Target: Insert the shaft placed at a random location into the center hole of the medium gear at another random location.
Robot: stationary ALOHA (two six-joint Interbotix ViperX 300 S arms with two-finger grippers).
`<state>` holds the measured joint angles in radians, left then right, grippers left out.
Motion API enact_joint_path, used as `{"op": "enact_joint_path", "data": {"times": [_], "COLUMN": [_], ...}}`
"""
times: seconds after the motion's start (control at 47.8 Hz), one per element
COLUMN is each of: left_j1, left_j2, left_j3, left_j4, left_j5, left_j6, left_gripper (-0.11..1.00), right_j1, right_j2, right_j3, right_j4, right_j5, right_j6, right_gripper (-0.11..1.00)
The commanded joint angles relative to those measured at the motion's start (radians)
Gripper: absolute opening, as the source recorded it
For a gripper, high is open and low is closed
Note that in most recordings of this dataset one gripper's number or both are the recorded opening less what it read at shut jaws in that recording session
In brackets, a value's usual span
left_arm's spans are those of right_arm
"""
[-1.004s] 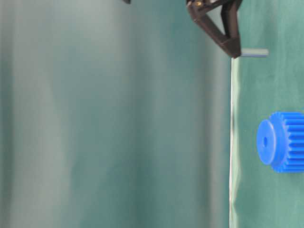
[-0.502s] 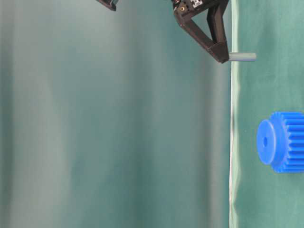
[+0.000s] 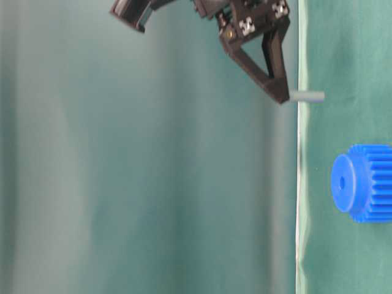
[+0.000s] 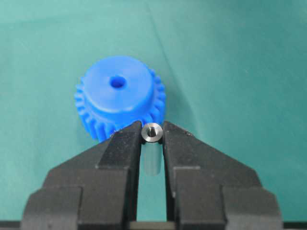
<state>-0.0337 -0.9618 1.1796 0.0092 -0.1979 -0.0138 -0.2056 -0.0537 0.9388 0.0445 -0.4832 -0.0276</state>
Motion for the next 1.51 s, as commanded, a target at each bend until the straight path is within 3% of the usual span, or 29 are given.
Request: {"op": "enact_joint_path", "data": {"times": [0.0,0.711,1.485], "left_j1": [-0.002,-0.002,-0.002], "left_j2": [0.008,0.009,0.009], "left_j3": [-0.023,-0.021,-0.021], "left_j4": [0.003,0.003,0.003], "left_j5": [-0.005,-0.005,-0.002], "left_j6": [-0.002,-0.002,-0.002], "left_gripper": [0.0,0.0,0.0], "right_j1": [0.017,0.055,0.054], "right_j2": [0.011,0.156,0.216], "right_j3": [-0.055,-0.273,-0.31], "right_j4": [0.0,-0.002,0.0], "right_j5": [0.005,0.048,0.057], "right_j6": [-0.011,-0.014,-0.017], "right_gripper": [0.14,0.14,0.14]}}
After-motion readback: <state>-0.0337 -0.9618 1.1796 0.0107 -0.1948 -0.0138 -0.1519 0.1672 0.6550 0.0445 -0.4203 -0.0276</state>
